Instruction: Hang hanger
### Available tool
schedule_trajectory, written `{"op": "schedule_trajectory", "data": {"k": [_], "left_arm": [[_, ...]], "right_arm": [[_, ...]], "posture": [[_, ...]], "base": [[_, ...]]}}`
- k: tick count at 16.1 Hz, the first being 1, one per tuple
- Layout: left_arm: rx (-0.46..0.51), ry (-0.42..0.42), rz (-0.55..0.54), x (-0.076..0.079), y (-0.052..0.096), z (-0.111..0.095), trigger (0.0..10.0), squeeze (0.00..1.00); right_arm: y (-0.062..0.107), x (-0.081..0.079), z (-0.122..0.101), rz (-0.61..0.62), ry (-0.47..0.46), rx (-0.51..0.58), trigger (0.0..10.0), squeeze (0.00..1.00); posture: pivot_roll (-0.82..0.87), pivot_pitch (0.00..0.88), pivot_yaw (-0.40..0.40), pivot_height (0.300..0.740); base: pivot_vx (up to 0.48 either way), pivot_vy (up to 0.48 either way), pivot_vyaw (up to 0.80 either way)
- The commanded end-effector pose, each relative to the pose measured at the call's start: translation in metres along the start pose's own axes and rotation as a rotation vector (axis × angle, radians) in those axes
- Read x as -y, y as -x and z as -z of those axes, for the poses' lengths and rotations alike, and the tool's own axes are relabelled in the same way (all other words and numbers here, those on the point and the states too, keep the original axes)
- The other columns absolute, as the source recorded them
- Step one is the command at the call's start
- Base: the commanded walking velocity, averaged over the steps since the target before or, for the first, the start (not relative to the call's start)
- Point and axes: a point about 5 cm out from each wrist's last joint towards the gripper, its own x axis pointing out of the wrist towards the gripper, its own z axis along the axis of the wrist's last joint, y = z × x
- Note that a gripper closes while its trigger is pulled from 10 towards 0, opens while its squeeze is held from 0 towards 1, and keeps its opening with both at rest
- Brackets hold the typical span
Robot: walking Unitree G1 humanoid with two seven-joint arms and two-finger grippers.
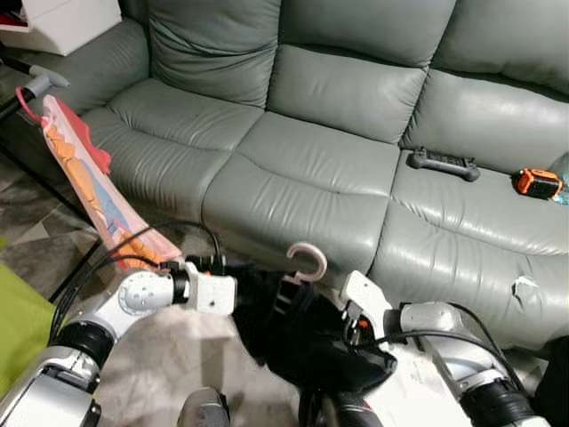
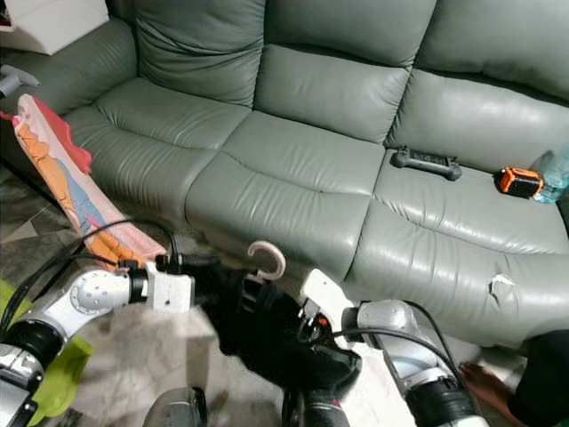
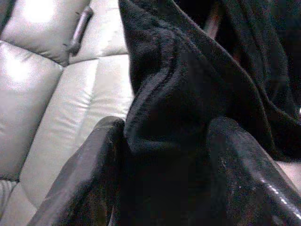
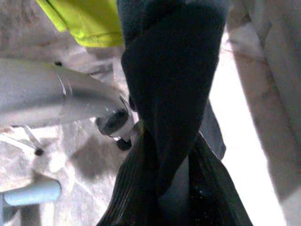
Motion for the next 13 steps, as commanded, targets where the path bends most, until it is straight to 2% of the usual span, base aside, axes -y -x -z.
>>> {"op": "schedule_trajectory", "data": {"k": [1, 3, 6, 9, 10, 11, 12, 13], "left_arm": [[-0.002, -0.005, -0.004, -0.002, -0.003, 0.000, 10.0, 1.00], [-0.018, 0.044, -0.085, -0.003, -0.003, 0.003, 10.0, 1.00], [-0.097, 0.132, -0.174, 0.013, 0.003, 0.016, 10.0, 1.00], [-0.195, 0.491, -0.592, 0.020, 0.013, 0.037, 10.0, 1.00], [-0.231, 0.705, -0.809, 0.019, 0.018, 0.047, 10.0, 1.00], [-0.231, 0.783, -0.888, 0.018, 0.020, 0.050, 10.0, 1.00], [-0.225, 0.817, -0.964, 0.016, 0.020, 0.049, 10.0, 1.00], [-0.202, 0.855, -1.012, 0.015, 0.018, 0.047, 10.0, 1.00]], "right_arm": [[0.000, 0.006, -0.012, 0.039, 0.050, 0.025, 0.0, 0.00], [-0.001, 0.008, -0.009, 0.094, 0.044, 0.024, 0.0, 0.00], [-0.008, 0.002, 0.000, 0.174, -0.003, 0.050, 0.0, 0.00], [-0.017, 0.003, 0.008, 0.345, -0.078, 0.083, 0.0, 0.00], [-0.015, 0.009, 0.009, 0.445, -0.116, 0.111, 0.0, 0.00], [-0.014, 0.011, 0.009, 0.481, -0.157, 0.141, 0.0, 0.00], [-0.011, 0.015, 0.007, 0.542, -0.157, 0.163, 0.9, 0.00], [-0.009, 0.020, 0.002, 0.599, -0.174, 0.201, 8.9, 0.00]], "posture": [[-0.07, 0.091, 0.008, 0.740], [-0.06, 0.062, 0.011, 0.740], [-0.06, 0.013, 0.017, 0.740], [-0.06, 0.000, 0.033, 0.740], [-0.06, 0.000, 0.033, 0.740], [-0.05, 0.000, 0.033, 0.740], [-0.05, 0.000, 0.033, 0.740], [-0.05, 0.000, 0.034, 0.740]], "base": [[0.000, 0.000, 0.00], [0.000, 0.000, 0.00], [0.000, 0.000, 0.00], [0.000, 0.000, 0.00], [0.000, 0.000, 0.00], [0.000, 0.000, 0.00], [0.000, 0.000, 0.00], [0.000, 0.000, 0.00]]}}
